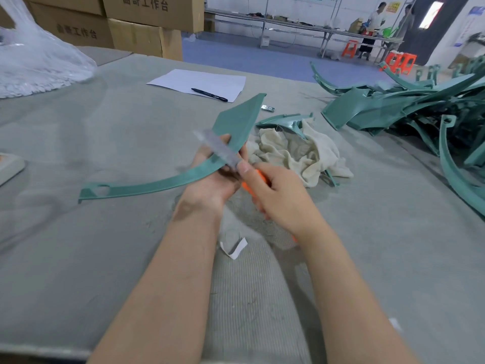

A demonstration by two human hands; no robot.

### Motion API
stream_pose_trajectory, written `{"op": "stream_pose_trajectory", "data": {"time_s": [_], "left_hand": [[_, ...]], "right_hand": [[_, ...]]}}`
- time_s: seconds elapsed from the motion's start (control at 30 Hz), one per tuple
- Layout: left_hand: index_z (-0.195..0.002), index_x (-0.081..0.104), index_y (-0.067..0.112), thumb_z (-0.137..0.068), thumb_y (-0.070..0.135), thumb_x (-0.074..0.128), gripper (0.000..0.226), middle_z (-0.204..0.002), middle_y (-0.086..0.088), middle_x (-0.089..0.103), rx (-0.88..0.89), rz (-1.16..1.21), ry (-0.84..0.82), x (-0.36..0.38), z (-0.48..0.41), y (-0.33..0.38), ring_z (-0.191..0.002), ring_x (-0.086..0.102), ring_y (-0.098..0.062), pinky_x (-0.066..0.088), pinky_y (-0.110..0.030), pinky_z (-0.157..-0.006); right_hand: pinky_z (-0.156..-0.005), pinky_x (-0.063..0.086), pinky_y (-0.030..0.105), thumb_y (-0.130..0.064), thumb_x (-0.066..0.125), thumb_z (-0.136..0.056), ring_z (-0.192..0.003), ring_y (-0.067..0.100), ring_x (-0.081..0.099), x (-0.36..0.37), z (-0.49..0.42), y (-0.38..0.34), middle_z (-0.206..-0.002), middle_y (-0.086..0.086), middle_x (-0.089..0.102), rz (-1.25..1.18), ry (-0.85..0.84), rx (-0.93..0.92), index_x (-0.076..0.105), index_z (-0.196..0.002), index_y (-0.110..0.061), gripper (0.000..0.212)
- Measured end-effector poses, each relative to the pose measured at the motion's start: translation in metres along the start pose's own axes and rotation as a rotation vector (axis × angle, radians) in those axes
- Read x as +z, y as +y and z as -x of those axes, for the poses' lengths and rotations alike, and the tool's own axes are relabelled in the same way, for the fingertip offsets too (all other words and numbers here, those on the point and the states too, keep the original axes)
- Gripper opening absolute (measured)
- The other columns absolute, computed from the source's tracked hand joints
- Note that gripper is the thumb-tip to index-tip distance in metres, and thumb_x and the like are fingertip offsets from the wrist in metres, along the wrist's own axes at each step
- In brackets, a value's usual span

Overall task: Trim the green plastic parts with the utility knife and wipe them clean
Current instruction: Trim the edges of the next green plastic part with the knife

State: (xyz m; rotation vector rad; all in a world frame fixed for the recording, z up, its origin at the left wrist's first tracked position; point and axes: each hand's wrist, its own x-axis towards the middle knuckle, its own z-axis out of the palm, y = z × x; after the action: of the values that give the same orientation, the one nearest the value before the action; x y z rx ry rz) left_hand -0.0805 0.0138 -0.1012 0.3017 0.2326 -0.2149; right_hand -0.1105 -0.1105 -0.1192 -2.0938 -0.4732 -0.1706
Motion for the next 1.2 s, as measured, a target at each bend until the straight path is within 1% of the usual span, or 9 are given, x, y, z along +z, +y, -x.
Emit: {"op": "stream_pose_trajectory", "data": {"time_s": [0.1,0.23,0.43,0.63,0.73,0.87,1.0,1.1,1.2], "left_hand": [[-0.077,0.057,0.004,-0.092,0.008,0.051,0.017,-0.087,-0.005,0.058,-0.001,-0.054,0.037,0.000,-0.002,0.000,-0.058,0.056,-0.013,0.046,-0.014,-0.038],[-0.095,0.058,0.006,-0.093,0.009,0.052,0.007,-0.101,-0.005,0.060,-0.052,-0.032,-0.021,0.000,0.000,0.000,-0.060,0.060,-0.014,0.046,-0.012,-0.040],[-0.072,0.060,-0.002,-0.091,0.007,0.054,0.022,-0.072,-0.011,0.062,-0.078,0.036,-0.009,0.000,0.002,0.000,-0.050,0.061,-0.018,0.045,-0.010,-0.042],[-0.071,0.058,-0.001,-0.089,0.005,0.055,0.020,-0.067,-0.010,0.060,-0.065,0.057,0.007,0.002,0.002,0.000,-0.046,0.060,-0.018,0.045,-0.013,-0.038],[-0.075,0.059,-0.003,-0.084,0.002,0.053,0.012,-0.075,-0.013,0.060,-0.039,0.098,-0.006,0.001,0.003,-0.002,-0.052,0.060,-0.020,0.049,-0.019,-0.039],[-0.082,0.061,-0.004,-0.099,0.013,0.041,0.032,-0.078,-0.014,0.065,-0.148,0.175,-0.045,-0.007,-0.004,0.009,-0.052,0.060,-0.019,0.046,-0.014,-0.040],[-0.094,0.059,0.002,-0.098,0.013,0.045,0.019,-0.086,-0.009,0.063,-0.038,0.196,-0.092,-0.012,-0.006,0.009,-0.051,0.063,-0.018,0.049,-0.016,-0.041],[-0.094,0.054,0.006,-0.099,0.020,0.043,0.018,-0.080,-0.003,0.061,0.091,0.244,-0.146,-0.021,-0.005,0.011,-0.056,0.061,-0.013,0.050,-0.019,-0.042],[-0.086,0.056,0.003,-0.096,0.016,0.044,0.020,-0.073,-0.008,0.063,0.235,0.321,-0.110,-0.019,-0.005,0.020,-0.056,0.060,-0.016,0.049,-0.020,-0.040]], "right_hand": [[-0.056,0.048,0.046,-0.052,0.045,-0.096,-0.051,0.021,0.043,-0.010,-0.003,0.005,-0.052,0.000,0.044,0.004,0.204,0.057,0.046,-0.062,-0.018,0.048],[-0.063,0.052,0.052,-0.053,0.043,-0.097,-0.062,0.037,0.055,-0.013,-0.005,0.009,-0.059,0.013,0.053,0.046,0.297,0.096,0.047,-0.065,-0.010,0.053],[-0.059,0.051,0.046,-0.051,0.044,-0.097,-0.061,0.033,0.055,-0.011,-0.003,0.006,-0.060,0.015,0.054,0.067,0.242,0.069,0.053,-0.073,-0.003,0.054],[-0.057,0.049,0.045,-0.051,0.044,-0.097,-0.053,0.019,0.045,-0.011,-0.003,0.004,-0.056,0.006,0.048,0.052,0.157,0.088,0.057,-0.077,-0.002,0.054],[-0.054,0.048,0.042,-0.051,0.046,-0.095,-0.050,0.016,0.044,-0.005,-0.001,0.000,-0.054,0.000,0.046,0.031,0.064,0.071,0.057,-0.073,-0.007,0.050],[-0.054,0.047,0.038,-0.050,0.049,-0.094,-0.052,0.022,0.048,0.009,0.003,-0.007,-0.056,0.007,0.052,0.108,-0.119,-0.013,0.057,-0.074,-0.003,0.052],[-0.054,0.044,0.037,-0.046,0.053,-0.094,-0.051,0.014,0.041,0.008,0.008,-0.018,-0.059,0.015,0.047,0.050,-0.251,-0.052,0.053,-0.075,0.002,0.052],[-0.056,0.042,0.042,-0.052,0.068,-0.080,-0.055,0.013,0.040,0.000,0.010,-0.028,-0.059,-0.002,0.041,-0.077,-0.258,-0.014,0.046,-0.077,-0.003,0.054],[-0.054,0.036,0.024,-0.049,0.083,-0.067,-0.054,0.003,0.038,-0.001,0.015,-0.039,-0.059,-0.016,0.042,-0.011,-0.318,-0.043,0.041,-0.074,-0.022,0.050]]}}
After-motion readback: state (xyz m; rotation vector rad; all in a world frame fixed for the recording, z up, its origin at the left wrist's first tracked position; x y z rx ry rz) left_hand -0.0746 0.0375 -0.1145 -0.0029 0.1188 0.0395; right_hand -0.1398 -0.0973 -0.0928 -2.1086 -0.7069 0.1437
